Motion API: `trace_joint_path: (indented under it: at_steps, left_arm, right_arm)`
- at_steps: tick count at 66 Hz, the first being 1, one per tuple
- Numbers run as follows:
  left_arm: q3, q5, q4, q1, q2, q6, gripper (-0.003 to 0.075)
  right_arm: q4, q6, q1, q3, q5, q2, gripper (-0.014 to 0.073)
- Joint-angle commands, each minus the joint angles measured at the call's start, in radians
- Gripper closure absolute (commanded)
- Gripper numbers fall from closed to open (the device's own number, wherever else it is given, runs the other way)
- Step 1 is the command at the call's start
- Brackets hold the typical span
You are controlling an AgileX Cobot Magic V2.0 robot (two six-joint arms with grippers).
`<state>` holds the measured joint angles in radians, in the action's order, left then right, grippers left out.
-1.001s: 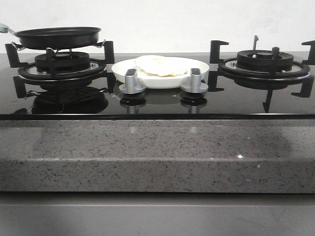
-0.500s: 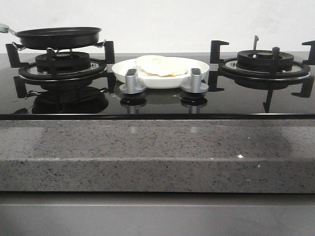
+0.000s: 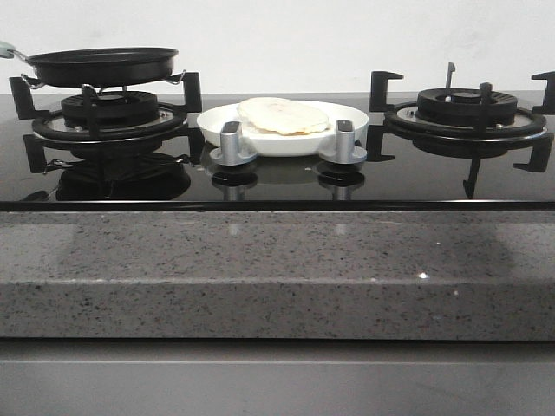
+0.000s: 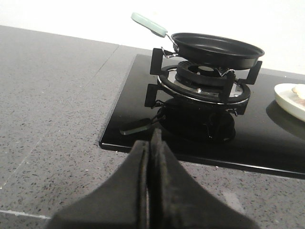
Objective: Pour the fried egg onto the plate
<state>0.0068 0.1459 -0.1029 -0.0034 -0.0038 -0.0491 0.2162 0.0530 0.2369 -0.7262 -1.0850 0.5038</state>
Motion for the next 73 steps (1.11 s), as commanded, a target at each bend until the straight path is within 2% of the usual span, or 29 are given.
trace_joint_path:
  at_steps: [1, 73]
  left_arm:
    - [0.000, -0.108, 0.008, -0.002, -0.016, -0.010, 0.0740]
    - [0.004, -0.146, 0.031, -0.050, -0.014, -0.010, 0.0740]
  right_arm:
    - [0.002, 0.011, 0.001, -0.023, 0.053, 0.004, 0.0662]
    - [0.002, 0.011, 0.001, -0.023, 0.048, 0.004, 0.0662]
